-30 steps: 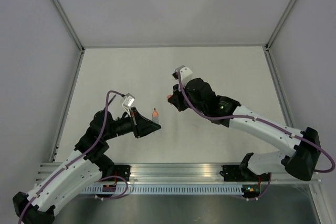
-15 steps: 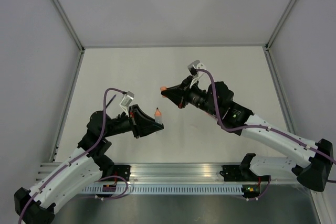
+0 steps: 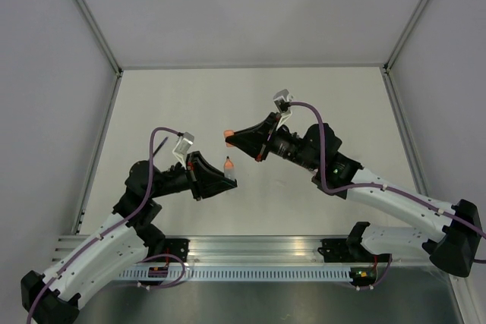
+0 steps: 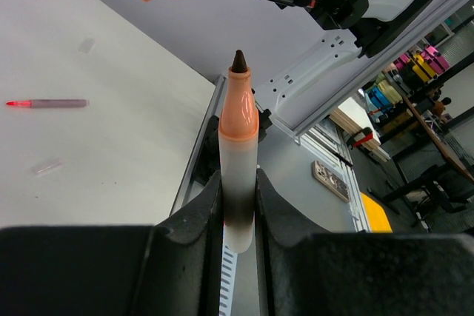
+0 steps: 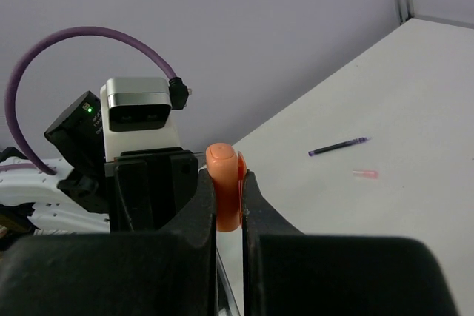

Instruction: Insert the pens into the pen caps

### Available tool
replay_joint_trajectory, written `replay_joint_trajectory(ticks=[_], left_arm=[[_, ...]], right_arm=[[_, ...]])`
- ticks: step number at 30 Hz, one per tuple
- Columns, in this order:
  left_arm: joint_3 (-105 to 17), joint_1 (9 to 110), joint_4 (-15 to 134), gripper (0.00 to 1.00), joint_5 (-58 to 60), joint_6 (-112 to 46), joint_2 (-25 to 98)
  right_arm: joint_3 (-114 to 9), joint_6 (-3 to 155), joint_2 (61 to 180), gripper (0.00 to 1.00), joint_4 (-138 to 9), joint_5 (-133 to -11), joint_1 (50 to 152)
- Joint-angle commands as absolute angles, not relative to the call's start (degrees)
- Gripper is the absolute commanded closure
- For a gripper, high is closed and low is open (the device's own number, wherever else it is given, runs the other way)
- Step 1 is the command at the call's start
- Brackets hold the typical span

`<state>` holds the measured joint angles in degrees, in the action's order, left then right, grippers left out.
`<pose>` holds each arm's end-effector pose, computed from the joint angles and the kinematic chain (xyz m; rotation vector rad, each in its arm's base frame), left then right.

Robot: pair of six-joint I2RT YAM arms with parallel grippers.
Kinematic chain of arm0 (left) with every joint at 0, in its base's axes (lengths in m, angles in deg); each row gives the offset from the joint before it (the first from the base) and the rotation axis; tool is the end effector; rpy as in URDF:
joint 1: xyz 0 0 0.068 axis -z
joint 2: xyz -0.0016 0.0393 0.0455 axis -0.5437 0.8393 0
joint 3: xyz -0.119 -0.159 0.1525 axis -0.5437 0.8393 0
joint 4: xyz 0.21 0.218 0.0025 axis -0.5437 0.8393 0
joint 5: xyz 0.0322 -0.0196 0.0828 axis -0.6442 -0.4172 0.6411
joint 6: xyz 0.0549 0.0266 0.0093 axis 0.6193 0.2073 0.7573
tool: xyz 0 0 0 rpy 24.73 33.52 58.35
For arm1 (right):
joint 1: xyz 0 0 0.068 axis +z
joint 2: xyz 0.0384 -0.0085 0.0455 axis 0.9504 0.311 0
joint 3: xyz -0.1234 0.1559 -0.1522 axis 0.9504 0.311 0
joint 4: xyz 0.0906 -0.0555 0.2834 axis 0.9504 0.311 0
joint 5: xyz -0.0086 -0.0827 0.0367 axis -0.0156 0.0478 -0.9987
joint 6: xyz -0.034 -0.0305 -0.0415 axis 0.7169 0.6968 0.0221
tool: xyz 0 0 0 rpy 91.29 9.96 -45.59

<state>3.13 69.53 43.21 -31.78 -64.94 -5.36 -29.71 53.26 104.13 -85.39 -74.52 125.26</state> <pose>0.1603 -0.1572 0.2793 0.5811 1.5762 -1.6044 0.1907 0.2710 0.3465 -0.4884 1.4930 1.2983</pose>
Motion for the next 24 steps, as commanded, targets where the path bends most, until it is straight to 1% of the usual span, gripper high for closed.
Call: replay_joint_trajectory(ticks=[1, 10, 19, 24], left_arm=[[3.60, 69.58, 40.20, 0.98, -33.00, -66.35, -5.89], [3.52, 69.58, 39.67, 0.98, -32.82, -66.97, -6.25], [3.34, 69.58, 40.29, 0.98, -31.42, -67.49, -8.35], [2.81, 69.58, 40.20, 0.98, -30.63, -67.76, -8.00]], right_arm=[[-29.10, 51.07, 102.75, 1.00, -90.51, -76.65, 126.02], [-27.17, 50.89, 102.67, 1.00, -91.39, -76.74, 128.83], [-22.60, 51.07, 99.59, 1.00, -93.24, -75.51, 131.20], [-22.07, 51.16, 99.24, 1.00, -93.41, -74.81, 132.43]])
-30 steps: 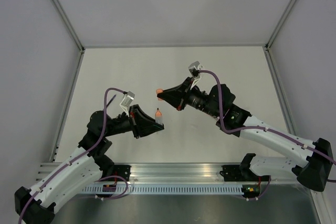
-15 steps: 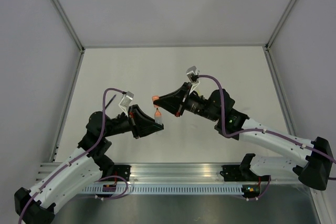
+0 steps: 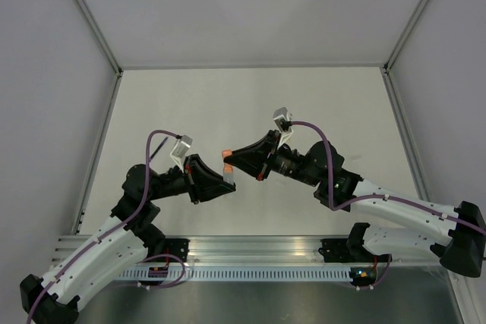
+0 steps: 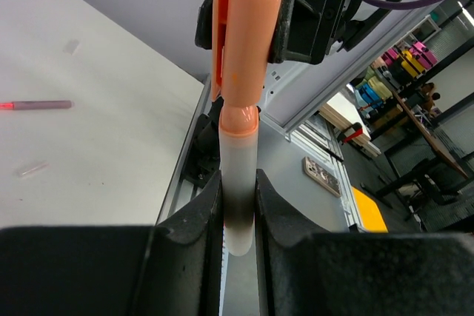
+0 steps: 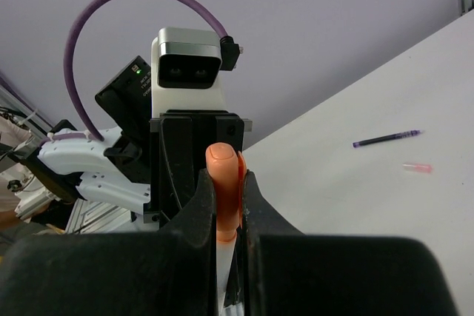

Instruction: Insert the pens into the pen caps

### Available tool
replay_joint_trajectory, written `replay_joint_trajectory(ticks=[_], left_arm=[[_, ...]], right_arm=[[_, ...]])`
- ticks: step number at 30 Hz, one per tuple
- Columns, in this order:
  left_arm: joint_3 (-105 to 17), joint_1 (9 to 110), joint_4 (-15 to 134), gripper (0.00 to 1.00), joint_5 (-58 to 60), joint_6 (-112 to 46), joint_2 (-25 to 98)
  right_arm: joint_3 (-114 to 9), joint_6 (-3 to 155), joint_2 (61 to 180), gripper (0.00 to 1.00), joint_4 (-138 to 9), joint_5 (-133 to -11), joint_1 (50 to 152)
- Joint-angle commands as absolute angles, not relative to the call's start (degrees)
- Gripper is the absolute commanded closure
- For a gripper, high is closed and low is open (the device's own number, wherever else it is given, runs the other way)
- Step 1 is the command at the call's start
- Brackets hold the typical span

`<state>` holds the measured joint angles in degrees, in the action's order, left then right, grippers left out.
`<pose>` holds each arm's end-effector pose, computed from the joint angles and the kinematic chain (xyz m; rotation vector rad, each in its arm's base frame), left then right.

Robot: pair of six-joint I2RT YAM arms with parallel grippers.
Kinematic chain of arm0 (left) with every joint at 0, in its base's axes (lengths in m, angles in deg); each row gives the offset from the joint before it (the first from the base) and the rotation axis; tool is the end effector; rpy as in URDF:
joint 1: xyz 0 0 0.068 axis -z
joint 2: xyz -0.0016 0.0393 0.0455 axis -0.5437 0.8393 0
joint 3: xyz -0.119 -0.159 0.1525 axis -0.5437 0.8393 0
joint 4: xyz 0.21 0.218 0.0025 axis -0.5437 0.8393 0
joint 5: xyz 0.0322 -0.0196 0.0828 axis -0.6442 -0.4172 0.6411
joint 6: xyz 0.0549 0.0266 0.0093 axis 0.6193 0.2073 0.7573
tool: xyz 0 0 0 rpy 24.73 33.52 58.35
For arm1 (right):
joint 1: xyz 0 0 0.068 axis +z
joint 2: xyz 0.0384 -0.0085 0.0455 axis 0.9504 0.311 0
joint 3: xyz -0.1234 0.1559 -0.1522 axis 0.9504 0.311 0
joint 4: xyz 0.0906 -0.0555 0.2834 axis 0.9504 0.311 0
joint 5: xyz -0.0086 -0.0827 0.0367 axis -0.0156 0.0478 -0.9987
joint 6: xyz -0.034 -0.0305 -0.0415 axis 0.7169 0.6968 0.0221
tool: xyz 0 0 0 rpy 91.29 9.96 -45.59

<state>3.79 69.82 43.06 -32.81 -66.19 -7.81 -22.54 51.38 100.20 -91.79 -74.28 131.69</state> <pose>0.1533 -0.1541 0.2833 0.5974 1.5494 -1.6345 0.1511 0.2764 0.3289 -0.5411 1.4401 1.4267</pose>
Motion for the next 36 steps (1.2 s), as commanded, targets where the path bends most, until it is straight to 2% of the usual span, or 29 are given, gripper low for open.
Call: replay_joint_trajectory(ticks=[1, 14, 29, 36], left_arm=[[2.81, 69.58, 40.03, 0.98, -30.63, -67.76, -7.83], [1.94, 69.58, 40.02, 0.98, -26.42, -66.18, -8.27], [3.52, 69.58, 34.32, 0.98, -26.50, -69.16, -11.16], [2.99, 69.58, 34.84, 0.98, -26.85, -69.08, -10.47]], right_arm=[[-21.98, 51.16, 99.24, 1.00, -93.33, -74.72, 132.61], [-18.64, 50.72, 99.41, 1.00, -90.70, -69.80, 136.03], [-12.66, 47.21, 96.78, 0.99, -96.74, -74.63, 137.09], [-13.62, 45.80, 98.97, 0.90, -99.39, -73.05, 138.58]])
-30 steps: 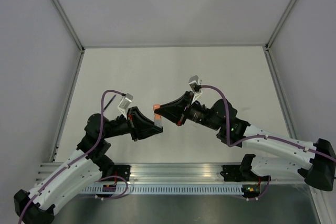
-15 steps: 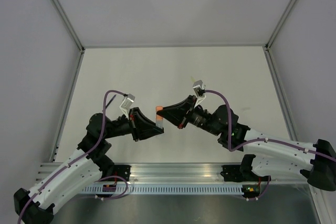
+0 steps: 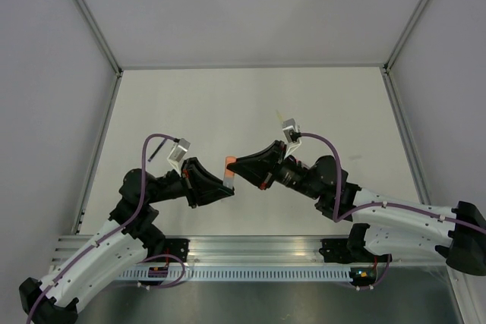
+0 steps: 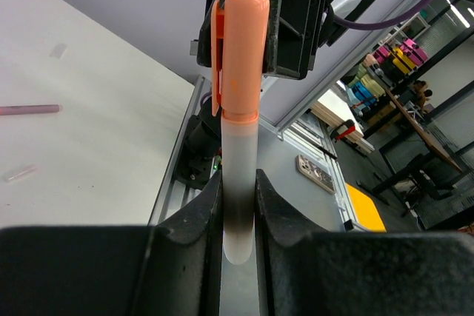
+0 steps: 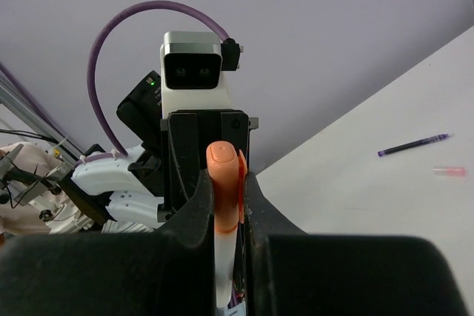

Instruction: Insert the pens into the pen caps

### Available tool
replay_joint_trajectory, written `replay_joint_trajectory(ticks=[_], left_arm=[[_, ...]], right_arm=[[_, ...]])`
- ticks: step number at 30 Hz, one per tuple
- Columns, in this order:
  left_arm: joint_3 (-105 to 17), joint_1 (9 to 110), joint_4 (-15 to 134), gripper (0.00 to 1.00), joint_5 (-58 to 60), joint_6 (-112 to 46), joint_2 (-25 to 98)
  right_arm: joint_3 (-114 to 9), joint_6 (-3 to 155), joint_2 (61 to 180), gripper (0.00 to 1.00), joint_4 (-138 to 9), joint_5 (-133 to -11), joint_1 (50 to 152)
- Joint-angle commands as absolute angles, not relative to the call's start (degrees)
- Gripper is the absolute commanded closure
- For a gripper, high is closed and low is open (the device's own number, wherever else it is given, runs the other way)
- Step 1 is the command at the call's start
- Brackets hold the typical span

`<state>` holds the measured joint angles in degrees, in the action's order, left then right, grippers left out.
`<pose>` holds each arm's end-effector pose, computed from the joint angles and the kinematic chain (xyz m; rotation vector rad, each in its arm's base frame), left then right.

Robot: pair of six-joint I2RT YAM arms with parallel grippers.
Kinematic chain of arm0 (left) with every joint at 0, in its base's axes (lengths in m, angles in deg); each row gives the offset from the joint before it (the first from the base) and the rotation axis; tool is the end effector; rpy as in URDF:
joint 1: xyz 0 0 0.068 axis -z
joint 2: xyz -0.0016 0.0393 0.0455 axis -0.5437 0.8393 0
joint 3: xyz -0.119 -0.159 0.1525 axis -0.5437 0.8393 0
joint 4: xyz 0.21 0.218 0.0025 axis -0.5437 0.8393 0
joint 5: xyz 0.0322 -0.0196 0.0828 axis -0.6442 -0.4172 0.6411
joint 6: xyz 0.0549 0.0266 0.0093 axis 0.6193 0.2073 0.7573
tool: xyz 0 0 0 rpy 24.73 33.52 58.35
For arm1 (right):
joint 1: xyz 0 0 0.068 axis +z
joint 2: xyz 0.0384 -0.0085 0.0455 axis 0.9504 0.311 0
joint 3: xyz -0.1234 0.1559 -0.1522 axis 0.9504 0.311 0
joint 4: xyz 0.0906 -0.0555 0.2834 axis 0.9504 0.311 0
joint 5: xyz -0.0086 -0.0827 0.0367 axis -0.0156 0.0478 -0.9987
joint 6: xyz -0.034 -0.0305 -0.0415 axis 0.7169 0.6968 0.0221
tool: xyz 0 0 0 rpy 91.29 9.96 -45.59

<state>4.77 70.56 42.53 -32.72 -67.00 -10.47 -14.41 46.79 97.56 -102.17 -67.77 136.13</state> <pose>0.1456 -0.1516 0.2864 0.6074 1.5128 -1.6534 0.1277 0.2719 0.3053 -0.4200 1.3934 1.5141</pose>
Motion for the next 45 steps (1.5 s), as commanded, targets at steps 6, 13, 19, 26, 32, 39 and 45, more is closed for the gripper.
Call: replay_joint_trajectory(ticks=[6, 13, 19, 26, 32, 39, 45], left_arm=[[2.90, 69.58, 36.24, 0.98, -27.38, -68.11, -11.17], [3.08, 69.58, 37.65, 0.98, -28.25, -67.32, -12.31], [3.51, 69.58, 38.27, 0.98, -29.13, -66.97, -13.10], [4.57, 69.58, 39.59, 0.98, -29.66, -66.35, -14.68], [5.71, 69.58, 39.76, 0.98, -30.71, -66.26, -15.47], [6.06, 69.58, 40.38, 0.98, -31.33, -65.91, -15.74], [6.15, 69.58, 40.29, 0.98, -32.12, -65.65, -16.09]], right_arm=[[-14.77, 46.85, 98.80, 0.78, -97.37, -69.80, 139.11], [-17.05, 48.69, 98.10, 0.60, -93.51, -67.78, 139.20], [-18.55, 50.45, 97.57, 0.46, -91.13, -66.11, 139.11], [-22.93, 52.65, 97.66, 0.38, -87.27, -66.72, 139.20], [-28.03, 54.58, 98.88, 0.34, -83.49, -66.11, 139.20], [-33.14, 55.55, 101.34, 0.34, -80.06, -66.11, 139.11], [-35.69, 56.08, 103.63, 0.34, -79.09, -65.75, 139.20]])
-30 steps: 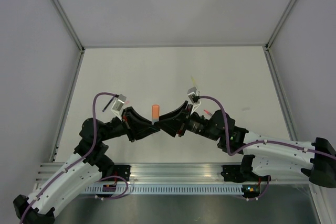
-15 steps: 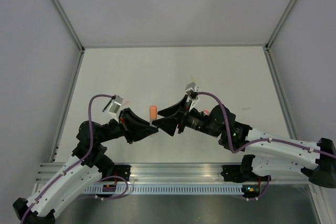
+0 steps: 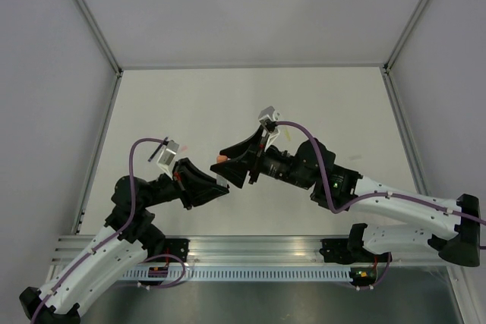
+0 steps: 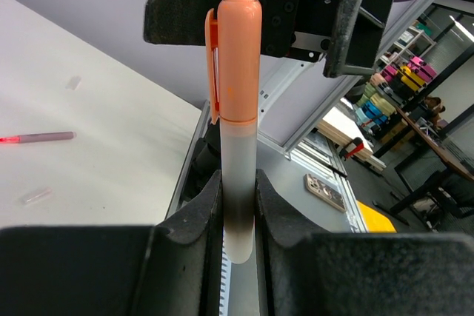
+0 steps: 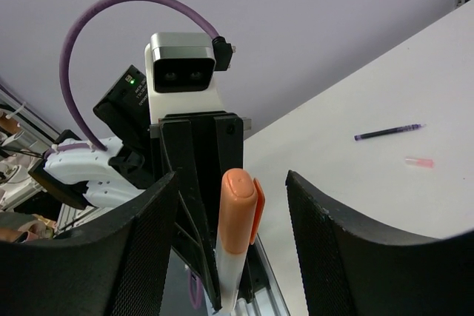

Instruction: Insert the pens into the pen caps

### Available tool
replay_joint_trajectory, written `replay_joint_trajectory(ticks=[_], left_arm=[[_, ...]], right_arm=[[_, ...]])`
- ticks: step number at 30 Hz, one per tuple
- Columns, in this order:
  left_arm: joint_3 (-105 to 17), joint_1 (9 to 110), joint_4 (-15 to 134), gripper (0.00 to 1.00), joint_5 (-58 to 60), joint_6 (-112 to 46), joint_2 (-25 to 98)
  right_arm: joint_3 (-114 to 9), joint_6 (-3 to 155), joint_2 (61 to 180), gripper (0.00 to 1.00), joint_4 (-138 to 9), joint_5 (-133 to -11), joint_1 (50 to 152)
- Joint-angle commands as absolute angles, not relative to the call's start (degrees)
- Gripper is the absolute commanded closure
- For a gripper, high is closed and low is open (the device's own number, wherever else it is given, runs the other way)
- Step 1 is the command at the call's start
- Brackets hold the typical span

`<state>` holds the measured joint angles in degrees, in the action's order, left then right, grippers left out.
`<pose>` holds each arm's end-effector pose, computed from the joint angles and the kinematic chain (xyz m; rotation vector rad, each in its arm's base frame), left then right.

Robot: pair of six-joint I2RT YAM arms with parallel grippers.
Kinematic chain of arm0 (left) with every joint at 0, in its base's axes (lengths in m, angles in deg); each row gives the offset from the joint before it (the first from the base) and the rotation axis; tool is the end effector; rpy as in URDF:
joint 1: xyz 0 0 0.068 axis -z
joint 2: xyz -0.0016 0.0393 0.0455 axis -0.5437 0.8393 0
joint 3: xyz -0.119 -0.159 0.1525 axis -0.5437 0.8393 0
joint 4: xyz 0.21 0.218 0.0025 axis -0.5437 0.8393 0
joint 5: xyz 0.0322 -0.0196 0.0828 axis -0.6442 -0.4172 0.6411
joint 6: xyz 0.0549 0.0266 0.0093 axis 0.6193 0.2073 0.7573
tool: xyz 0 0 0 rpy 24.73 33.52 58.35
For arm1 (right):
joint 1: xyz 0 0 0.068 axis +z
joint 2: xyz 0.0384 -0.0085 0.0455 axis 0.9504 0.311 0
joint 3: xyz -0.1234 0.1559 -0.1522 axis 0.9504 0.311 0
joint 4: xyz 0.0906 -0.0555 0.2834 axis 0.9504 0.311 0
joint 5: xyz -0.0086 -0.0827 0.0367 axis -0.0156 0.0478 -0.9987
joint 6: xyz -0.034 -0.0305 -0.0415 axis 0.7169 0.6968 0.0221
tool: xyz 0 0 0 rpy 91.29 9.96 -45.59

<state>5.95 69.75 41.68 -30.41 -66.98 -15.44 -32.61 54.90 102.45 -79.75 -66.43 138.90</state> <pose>0.1380 -0.1405 0.2958 0.5747 1.4230 -1.6196 0.1250 0.3001 0.3649 -0.5769 1.4973 1.3586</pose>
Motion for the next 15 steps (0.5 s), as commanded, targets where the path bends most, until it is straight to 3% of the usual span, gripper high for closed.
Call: replay_joint_trajectory(ticks=[1, 15], left_arm=[[6.24, 69.58, 40.29, 0.98, -32.38, -65.56, -16.09], [6.59, 69.58, 39.59, 0.98, -32.47, -65.38, -15.92]], right_arm=[[-35.86, 56.08, 103.89, 0.35, -79.09, -65.84, 139.11], [-34.28, 55.29, 104.34, 0.42, -81.29, -67.69, 139.20]])
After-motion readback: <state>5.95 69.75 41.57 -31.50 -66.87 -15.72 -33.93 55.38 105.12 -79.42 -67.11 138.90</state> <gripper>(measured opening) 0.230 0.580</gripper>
